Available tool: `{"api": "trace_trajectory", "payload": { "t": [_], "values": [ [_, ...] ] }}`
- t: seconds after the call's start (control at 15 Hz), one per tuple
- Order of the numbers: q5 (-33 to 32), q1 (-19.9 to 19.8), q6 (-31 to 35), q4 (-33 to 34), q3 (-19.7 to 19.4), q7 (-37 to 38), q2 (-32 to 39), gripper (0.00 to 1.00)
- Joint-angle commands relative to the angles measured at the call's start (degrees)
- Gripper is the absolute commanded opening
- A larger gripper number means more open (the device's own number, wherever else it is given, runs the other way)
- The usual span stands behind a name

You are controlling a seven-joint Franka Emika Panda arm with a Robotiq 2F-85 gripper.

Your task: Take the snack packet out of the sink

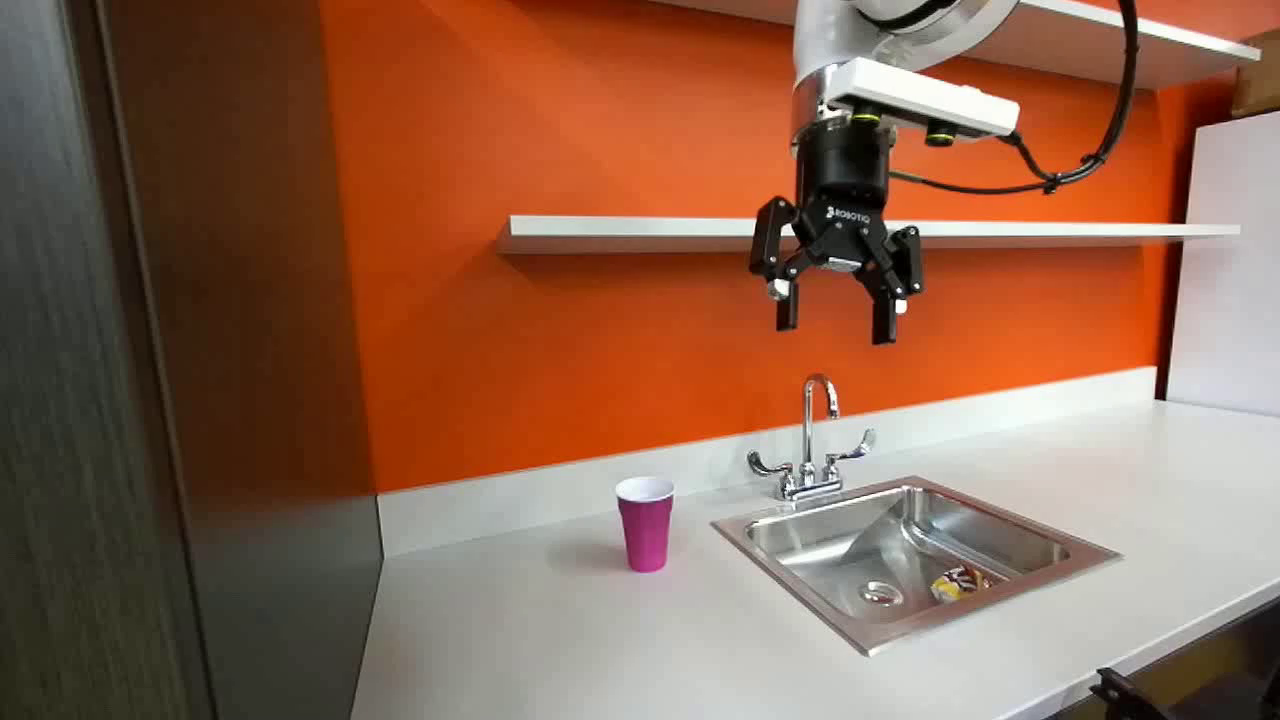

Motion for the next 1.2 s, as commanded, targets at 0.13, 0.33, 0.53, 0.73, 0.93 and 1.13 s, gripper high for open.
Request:
{"api": "trace_trajectory", "payload": {
  "t": [0.13, 0.33, 0.53, 0.73, 0.93, 1.13],
  "values": [
    [-0.8, -1.9, -0.5, 0.2, 0.8, -0.4, 0.3, 1.0],
    [-4.1, -3.5, -0.9, -0.3, 0.0, -1.4, -0.1, 1.0],
    [-8.3, -4.9, -0.9, -1.2, -1.6, -4.2, -1.2, 1.0],
    [-12.1, -6.5, 1.2, -2.1, -4.0, -7.9, -1.4, 1.0],
    [-15.1, -7.8, 4.2, -2.9, -6.6, -12.1, -0.3, 1.0],
    [-17.5, -9.3, 9.1, -4.0, -9.2, -15.0, 1.5, 1.0]
  ]
}}
